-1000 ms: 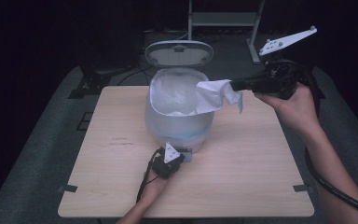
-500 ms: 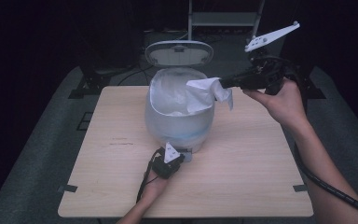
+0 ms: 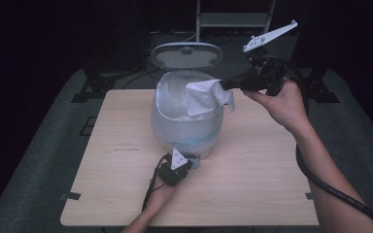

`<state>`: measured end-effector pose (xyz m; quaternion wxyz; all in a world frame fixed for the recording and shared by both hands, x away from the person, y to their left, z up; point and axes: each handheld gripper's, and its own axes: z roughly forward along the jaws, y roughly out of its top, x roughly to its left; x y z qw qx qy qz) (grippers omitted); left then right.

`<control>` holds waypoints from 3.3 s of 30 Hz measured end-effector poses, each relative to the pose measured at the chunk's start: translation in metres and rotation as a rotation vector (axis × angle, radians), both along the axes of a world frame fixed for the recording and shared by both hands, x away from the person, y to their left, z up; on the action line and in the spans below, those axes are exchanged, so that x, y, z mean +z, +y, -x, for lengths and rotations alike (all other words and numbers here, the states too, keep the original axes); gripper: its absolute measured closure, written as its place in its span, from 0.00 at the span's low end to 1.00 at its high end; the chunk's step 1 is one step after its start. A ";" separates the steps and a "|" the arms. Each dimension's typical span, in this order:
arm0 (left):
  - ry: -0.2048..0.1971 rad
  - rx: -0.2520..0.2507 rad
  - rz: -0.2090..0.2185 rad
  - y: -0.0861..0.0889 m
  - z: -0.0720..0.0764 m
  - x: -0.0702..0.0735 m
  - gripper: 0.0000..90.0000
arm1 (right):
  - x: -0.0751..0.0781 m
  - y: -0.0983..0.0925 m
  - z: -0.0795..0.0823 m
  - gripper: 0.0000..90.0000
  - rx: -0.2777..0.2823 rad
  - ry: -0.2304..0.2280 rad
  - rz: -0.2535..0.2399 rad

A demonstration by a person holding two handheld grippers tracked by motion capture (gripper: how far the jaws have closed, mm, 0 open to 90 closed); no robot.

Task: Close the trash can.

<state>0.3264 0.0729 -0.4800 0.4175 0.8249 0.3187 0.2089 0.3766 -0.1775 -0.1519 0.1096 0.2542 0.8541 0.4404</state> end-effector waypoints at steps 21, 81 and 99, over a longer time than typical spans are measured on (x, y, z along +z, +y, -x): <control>0.002 0.000 0.004 0.000 0.000 0.000 0.97 | -0.003 0.019 -0.010 0.99 0.013 0.010 -0.009; 0.003 -0.002 0.006 0.000 0.000 0.000 0.96 | -0.035 0.042 -0.038 0.84 -0.021 0.069 -0.018; 0.007 -0.003 0.007 0.001 0.000 0.000 0.96 | -0.038 0.016 -0.030 0.78 -0.041 0.068 -0.040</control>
